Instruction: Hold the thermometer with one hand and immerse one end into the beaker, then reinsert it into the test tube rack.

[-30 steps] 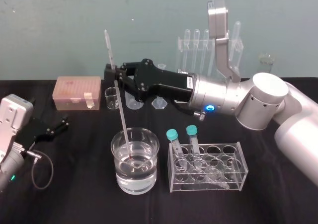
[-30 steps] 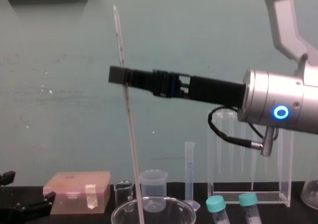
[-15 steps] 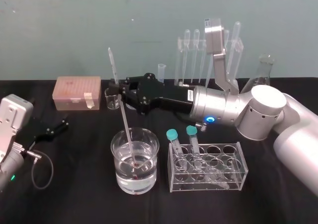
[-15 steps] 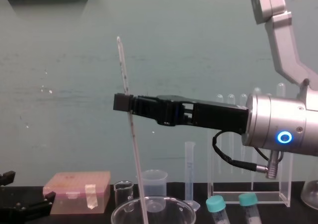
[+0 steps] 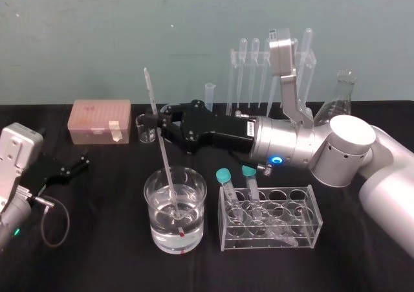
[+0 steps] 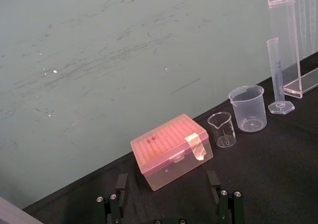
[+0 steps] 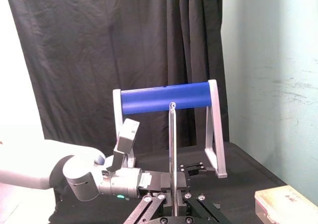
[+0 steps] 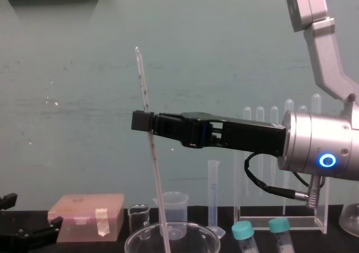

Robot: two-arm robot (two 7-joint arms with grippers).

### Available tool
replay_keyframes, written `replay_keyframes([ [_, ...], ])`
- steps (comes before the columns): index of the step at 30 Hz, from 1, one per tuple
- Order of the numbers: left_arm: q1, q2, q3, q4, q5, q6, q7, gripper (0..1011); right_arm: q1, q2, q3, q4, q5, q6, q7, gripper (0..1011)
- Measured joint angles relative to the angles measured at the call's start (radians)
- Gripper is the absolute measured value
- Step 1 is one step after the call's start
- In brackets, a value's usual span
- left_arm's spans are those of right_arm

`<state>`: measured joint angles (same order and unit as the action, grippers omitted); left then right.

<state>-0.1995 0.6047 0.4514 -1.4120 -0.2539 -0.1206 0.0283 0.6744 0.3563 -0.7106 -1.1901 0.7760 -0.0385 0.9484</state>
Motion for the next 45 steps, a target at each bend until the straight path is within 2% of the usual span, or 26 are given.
replay_keyframes([
  [45, 0.000, 0.000, 0.000, 0.000, 0.000, 0.000, 0.000, 1008, -0.020, 0.019, 0.006, -0.046, -0.006, 0.010, -0.015, 56],
])
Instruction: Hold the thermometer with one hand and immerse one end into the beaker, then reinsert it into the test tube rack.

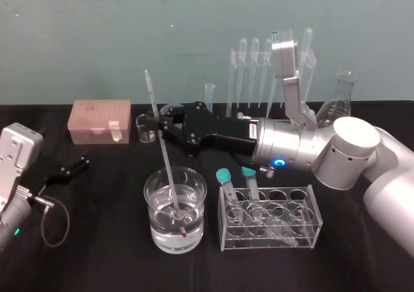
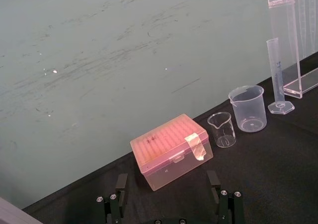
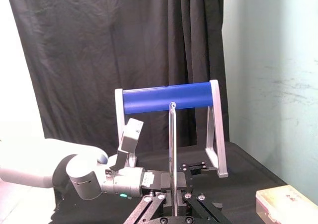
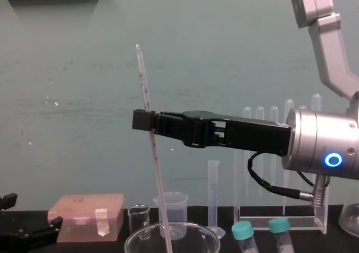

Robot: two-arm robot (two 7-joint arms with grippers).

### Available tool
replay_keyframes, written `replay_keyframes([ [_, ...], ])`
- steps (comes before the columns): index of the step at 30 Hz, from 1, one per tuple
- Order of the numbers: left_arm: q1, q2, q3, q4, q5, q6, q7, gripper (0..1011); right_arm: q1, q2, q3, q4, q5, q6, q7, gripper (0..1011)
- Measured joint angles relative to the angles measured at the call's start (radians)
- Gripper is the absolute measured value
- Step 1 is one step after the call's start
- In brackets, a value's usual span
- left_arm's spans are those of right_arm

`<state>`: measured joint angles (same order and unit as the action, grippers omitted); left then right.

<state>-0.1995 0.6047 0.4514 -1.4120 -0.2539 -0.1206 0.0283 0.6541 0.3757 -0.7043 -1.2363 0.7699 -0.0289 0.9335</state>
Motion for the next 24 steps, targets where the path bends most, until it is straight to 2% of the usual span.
replay_keyframes([
  [24, 0.000, 0.000, 0.000, 0.000, 0.000, 0.000, 0.000, 1008, -0.007, 0.008, 0.000, -0.015, -0.006, -0.005, -0.007, 56],
])
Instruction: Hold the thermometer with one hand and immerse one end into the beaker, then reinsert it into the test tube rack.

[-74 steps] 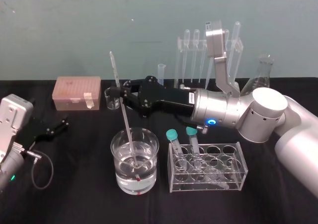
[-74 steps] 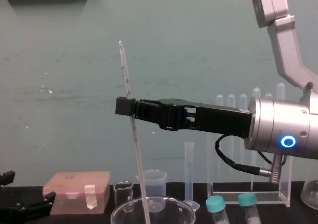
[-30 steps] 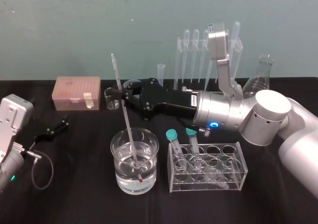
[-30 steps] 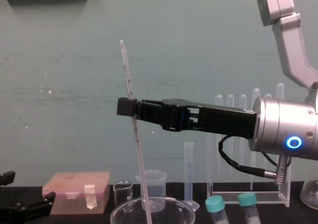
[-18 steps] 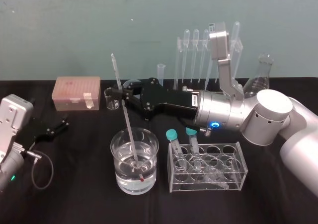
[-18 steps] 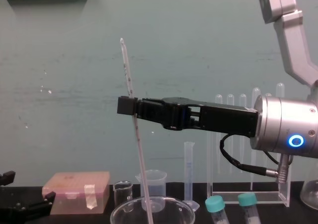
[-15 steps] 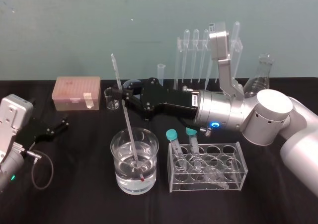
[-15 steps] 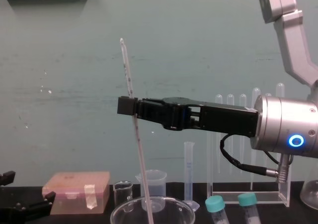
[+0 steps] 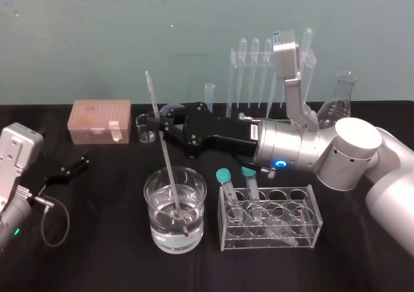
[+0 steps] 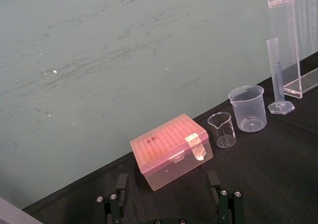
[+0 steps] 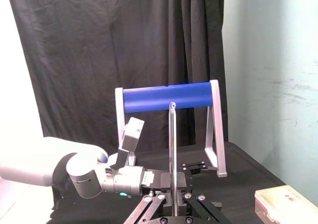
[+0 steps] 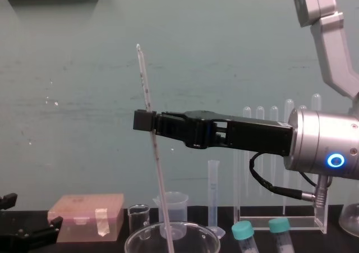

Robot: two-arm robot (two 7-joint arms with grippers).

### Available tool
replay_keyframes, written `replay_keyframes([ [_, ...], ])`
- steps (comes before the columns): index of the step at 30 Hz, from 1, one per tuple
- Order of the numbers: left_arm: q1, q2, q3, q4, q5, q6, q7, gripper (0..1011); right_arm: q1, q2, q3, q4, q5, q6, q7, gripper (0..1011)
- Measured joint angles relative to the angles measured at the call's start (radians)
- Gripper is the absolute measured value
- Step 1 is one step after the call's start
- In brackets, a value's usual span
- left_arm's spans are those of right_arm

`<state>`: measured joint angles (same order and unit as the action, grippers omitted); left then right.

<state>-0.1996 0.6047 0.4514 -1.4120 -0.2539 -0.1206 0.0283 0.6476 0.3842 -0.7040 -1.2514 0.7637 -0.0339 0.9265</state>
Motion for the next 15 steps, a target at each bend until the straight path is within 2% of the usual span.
replay_keyframes([
  [15, 0.000, 0.000, 0.000, 0.000, 0.000, 0.000, 0.000, 1008, 0.010, -0.008, 0.000, 0.015, 0.005, 0.002, 0.007, 56],
])
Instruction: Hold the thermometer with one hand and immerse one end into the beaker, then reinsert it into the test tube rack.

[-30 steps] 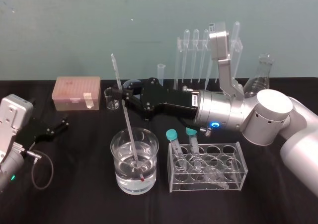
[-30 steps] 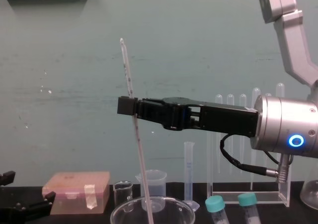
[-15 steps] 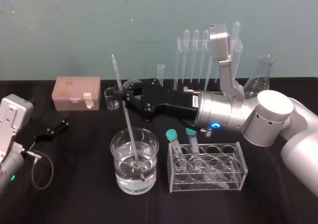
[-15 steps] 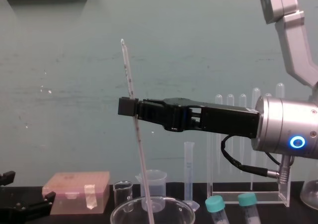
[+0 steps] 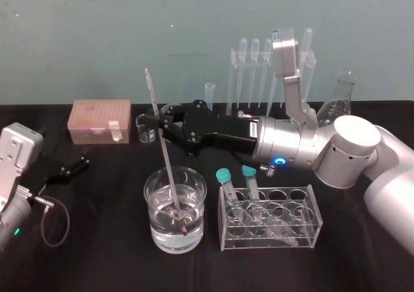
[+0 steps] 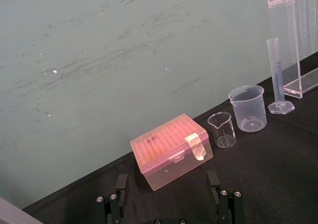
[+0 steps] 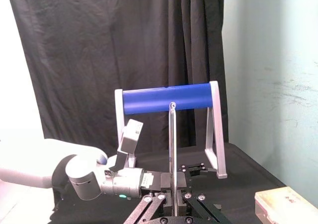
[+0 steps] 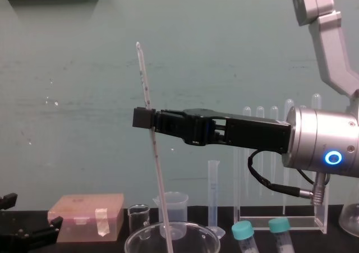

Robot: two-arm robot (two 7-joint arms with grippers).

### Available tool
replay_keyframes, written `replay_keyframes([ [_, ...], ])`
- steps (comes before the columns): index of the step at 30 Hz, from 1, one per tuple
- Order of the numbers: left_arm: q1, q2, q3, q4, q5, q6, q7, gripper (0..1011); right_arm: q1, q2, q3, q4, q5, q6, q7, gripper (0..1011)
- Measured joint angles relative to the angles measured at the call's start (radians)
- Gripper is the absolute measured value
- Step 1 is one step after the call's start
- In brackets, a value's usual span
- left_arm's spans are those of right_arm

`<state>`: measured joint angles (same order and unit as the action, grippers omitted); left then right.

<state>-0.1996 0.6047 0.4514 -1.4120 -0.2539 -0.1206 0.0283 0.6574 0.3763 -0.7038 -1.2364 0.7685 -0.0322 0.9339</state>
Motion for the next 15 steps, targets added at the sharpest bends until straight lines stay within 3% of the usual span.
replay_keyframes([
  [15, 0.000, 0.000, 0.000, 0.000, 0.000, 0.000, 0.000, 1008, -0.002, 0.002, 0.000, 0.001, 0.009, 0.003, 0.008, 56],
])
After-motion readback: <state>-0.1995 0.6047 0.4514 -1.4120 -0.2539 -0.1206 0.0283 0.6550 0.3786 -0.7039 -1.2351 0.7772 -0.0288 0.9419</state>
